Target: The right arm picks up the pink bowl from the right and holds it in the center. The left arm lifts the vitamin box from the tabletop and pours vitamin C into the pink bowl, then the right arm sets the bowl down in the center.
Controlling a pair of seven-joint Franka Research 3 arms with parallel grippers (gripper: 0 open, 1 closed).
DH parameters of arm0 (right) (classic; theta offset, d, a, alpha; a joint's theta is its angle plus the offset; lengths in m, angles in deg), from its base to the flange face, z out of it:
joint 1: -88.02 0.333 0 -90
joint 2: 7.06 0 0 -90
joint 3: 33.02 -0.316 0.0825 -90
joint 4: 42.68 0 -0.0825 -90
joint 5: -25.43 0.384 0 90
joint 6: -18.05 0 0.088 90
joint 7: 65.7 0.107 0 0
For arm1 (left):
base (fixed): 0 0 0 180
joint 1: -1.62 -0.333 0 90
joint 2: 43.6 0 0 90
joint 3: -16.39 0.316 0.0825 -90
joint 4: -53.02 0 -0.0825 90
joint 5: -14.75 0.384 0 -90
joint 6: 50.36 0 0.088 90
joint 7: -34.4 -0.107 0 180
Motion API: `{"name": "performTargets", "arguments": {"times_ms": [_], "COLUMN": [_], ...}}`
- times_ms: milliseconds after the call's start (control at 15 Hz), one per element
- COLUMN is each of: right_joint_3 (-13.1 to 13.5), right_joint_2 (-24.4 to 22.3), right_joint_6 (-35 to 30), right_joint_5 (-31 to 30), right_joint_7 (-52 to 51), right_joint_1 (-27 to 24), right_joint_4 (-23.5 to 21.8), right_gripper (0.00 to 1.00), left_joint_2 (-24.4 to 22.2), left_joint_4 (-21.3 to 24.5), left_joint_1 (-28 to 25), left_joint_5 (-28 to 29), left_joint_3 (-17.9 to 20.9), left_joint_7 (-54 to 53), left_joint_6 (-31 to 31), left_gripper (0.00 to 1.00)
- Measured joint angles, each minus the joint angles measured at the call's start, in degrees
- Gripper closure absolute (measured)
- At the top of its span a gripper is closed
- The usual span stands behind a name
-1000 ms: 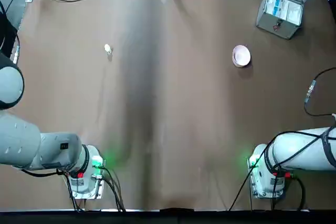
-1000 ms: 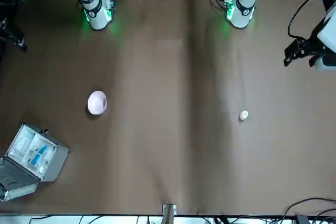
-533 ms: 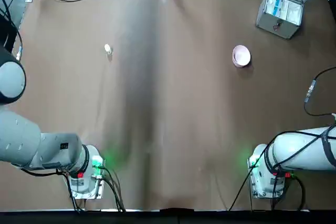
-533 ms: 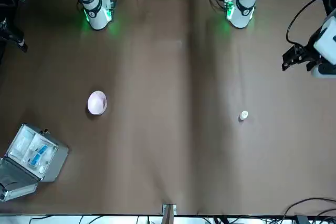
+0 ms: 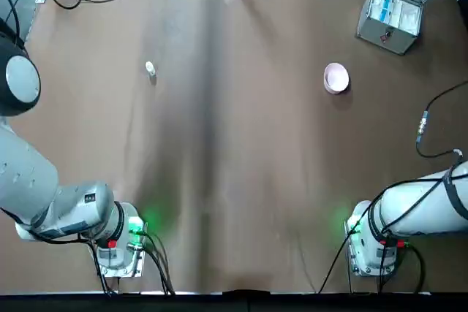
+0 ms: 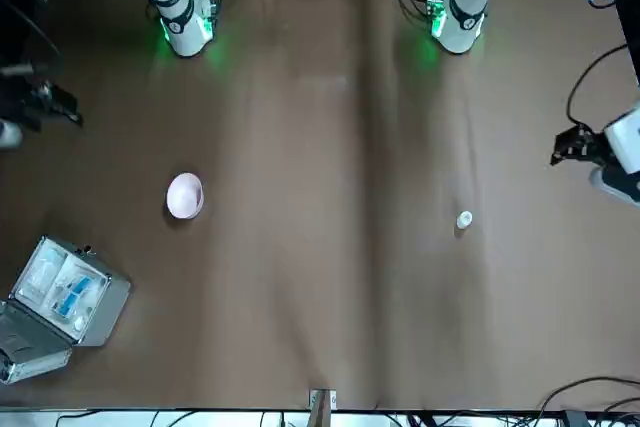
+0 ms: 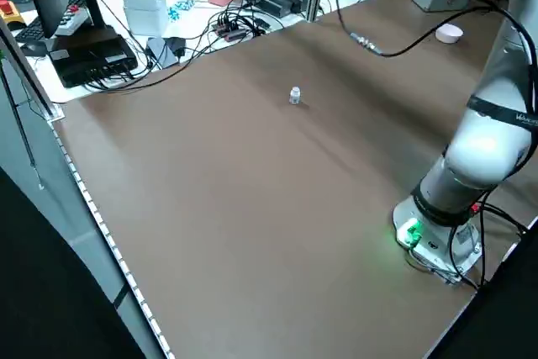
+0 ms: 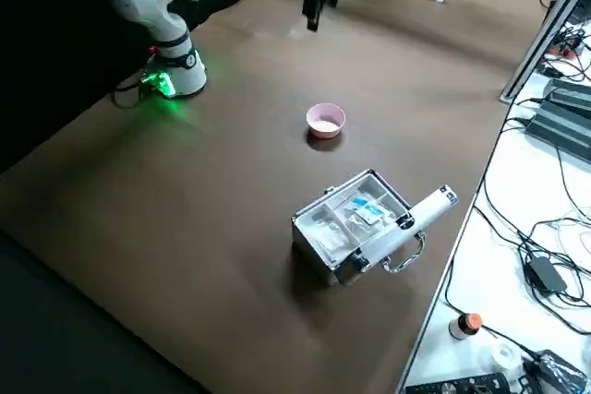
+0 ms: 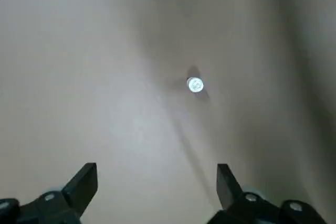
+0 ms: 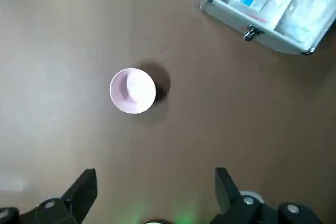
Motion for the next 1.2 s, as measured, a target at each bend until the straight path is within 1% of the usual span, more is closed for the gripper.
{"name": "performTargets", "arguments": {"times_ms": [133, 267, 400, 533, 600, 733, 800, 933, 1000, 1067, 1133, 1200], "right_joint_3": [0.0, 0.0, 0.0, -0.1, -0.1, -0.1, -0.1, -0.1, -0.1, 0.0, 0.1, 0.3], "right_joint_2": [3.6, 6.1, 7.2, 7.4, 7.5, 7.9, 8.5, 10.2, 11.2, 12.2, 13.2, 14.3], "right_joint_6": [1.8, 4.8, 9.5, 15.4, 18.0, 22.2, 24.0, 26.8, 27.6, 28.1, 28.4, 29.4], "right_joint_5": [0.4, 0.7, 1.0, 1.0, 1.0, 1.1, 1.2, 1.4, 2.6, 4.3, 5.5, 6.0], "right_joint_7": [0.0, 0.0, 0.0, 0.0, 0.0, 0.0, 0.0, 0.2, 0.3, 0.3, 0.3, 0.2], "right_joint_1": [0.2, 0.4, 0.7, 1.3, 1.7, 2.2, 2.7, 3.3, 3.3, 3.1, 2.7, 2.5], "right_joint_4": [-0.3, -1.9, -5.7, -11.0, -13.6, -17.7, -19.2, -21.4, -22.3, -23.0, -23.5, -23.8], "right_gripper": [0.01, 0.01, 0.01, 0.01, 0.01, 0.01, 0.01, 0.02, 0.03, 0.05, 0.12, 0.13], "left_joint_2": [2.0, 4.8, 7.8, 10.0, 11.0, 13.6, 15.4, 20.2, 22.7, 25.0, 27.1, 28.7], "left_joint_4": [-0.1, -0.1, -0.1, -0.2, -0.2, -0.2, -0.1, 0.0, 0.0, 0.0, -0.1, -0.1], "left_joint_1": [-4.1, -6.9, -7.4, -7.0, -6.9, -7.0, -7.6, -9.7, -10.7, -11.6, -12.3, -12.7], "left_joint_5": [-5.4, -8.3, -9.3, -10.5, -12.1, -17.4, -21.1, -28.3, -30.8, -33.0, -35.4, -37.8], "left_joint_3": [0.1, 0.1, 0.1, -0.1, -0.2, -0.3, -0.2, -0.2, -0.2, -0.2, -0.2, -0.3], "left_joint_7": [-8.0, -13.6, -18.9, -22.3, -24.0, -29.0, -32.8, -42.1, -46.3, -50.1, -54.1, -58.8], "left_joint_6": [-0.8, -1.0, -2.0, -4.1, -4.3, -4.4, -4.4, -4.5, -4.5, -4.5, -4.6, -4.6], "left_gripper": [0.00, 0.00, 0.00, 0.00, 0.00, 0.00, 0.00, 0.00, 0.00, 0.00, 0.00, 0.00]}}
